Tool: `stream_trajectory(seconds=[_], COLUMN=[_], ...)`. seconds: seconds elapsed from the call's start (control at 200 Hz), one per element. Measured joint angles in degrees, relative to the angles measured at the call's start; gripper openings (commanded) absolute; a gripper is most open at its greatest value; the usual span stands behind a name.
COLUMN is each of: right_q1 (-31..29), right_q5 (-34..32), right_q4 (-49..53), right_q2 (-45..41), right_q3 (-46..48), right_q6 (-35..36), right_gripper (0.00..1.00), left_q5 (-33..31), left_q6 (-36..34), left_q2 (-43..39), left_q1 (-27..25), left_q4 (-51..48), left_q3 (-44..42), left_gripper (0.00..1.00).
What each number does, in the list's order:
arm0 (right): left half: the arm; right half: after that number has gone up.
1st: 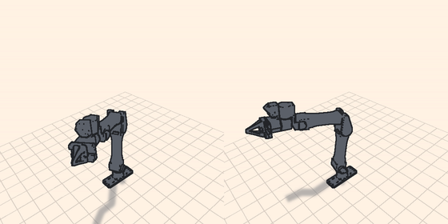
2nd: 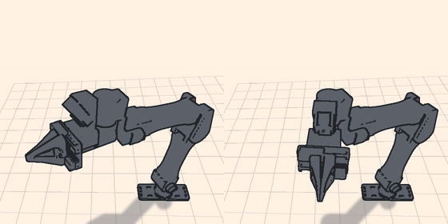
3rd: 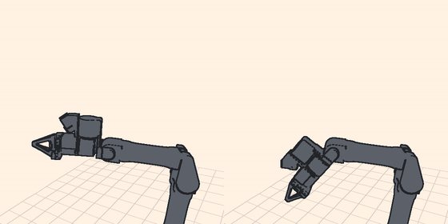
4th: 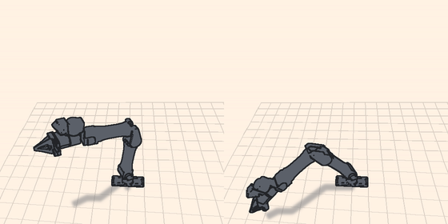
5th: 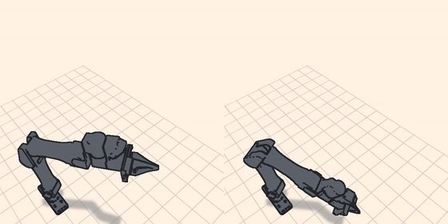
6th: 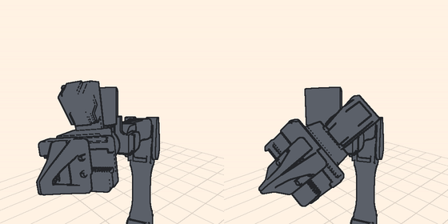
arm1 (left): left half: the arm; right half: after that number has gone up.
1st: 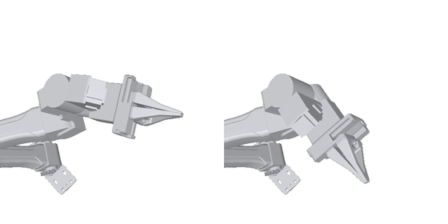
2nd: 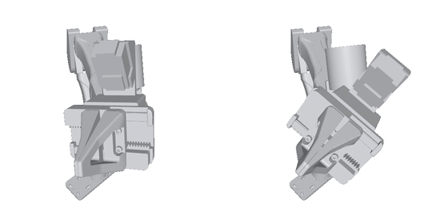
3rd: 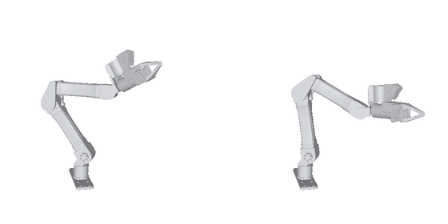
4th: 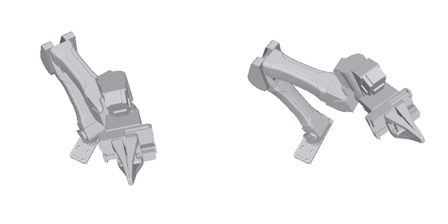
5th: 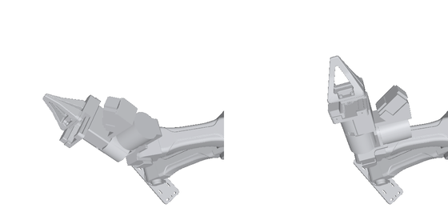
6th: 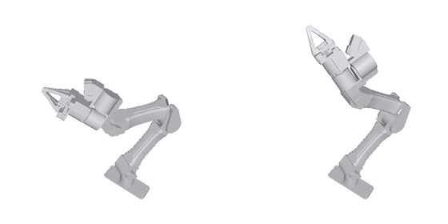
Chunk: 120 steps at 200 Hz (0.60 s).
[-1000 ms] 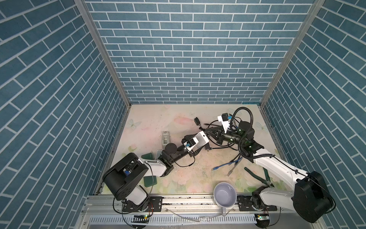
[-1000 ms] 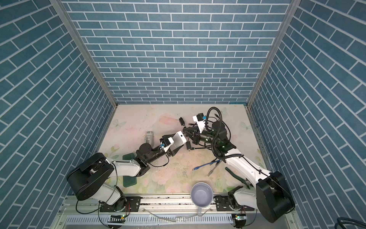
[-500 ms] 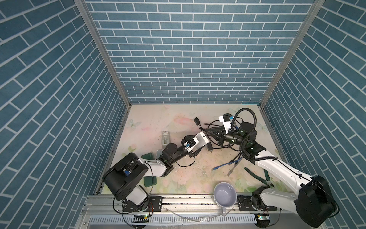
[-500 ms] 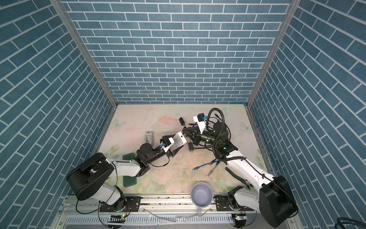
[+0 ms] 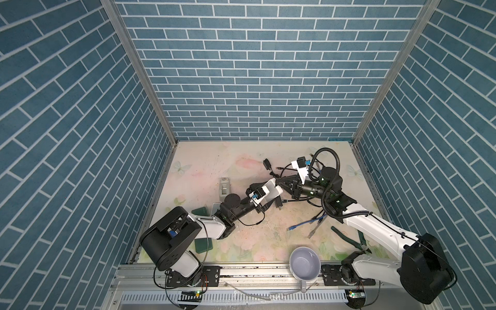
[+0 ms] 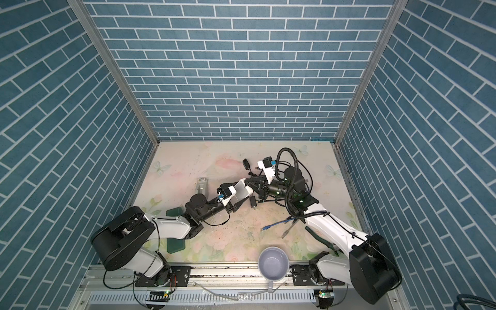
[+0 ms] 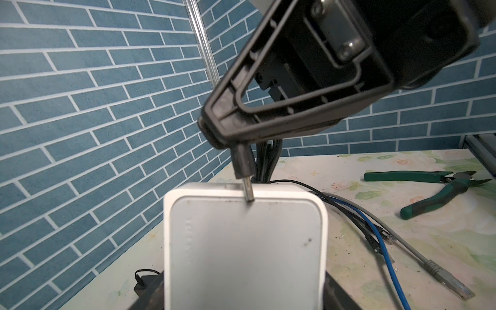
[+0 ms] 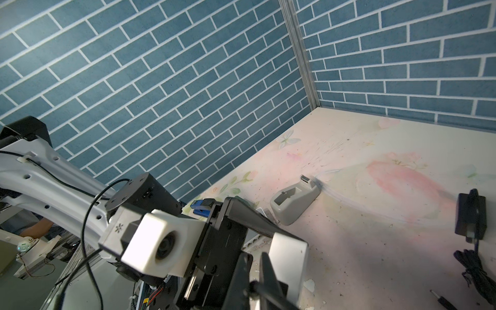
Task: Insert the plug into the switch port
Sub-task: 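Lower the right gripper's plug onto the router port while the left gripper holds it, then push the black adapter plug down into the router's top port with the right gripper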
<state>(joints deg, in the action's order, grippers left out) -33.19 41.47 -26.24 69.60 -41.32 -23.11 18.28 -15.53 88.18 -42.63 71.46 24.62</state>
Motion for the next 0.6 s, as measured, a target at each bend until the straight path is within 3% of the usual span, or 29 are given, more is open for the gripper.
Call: stream_trajectory(seconds=[0.6], right_q1=[-0.02], right_q5=[-2.51], right_q4=[-1.49], right_q2=[-0.39], right_q3=[0.02], right_q6=[0.55], right_gripper=[0.00], left_q5=[-0.11], left_q6=[0.55], left_q2=[0.00], left_q1=[0.00], left_q4=[1.75], left_q3=[-0.37], left_gripper=[0.48])
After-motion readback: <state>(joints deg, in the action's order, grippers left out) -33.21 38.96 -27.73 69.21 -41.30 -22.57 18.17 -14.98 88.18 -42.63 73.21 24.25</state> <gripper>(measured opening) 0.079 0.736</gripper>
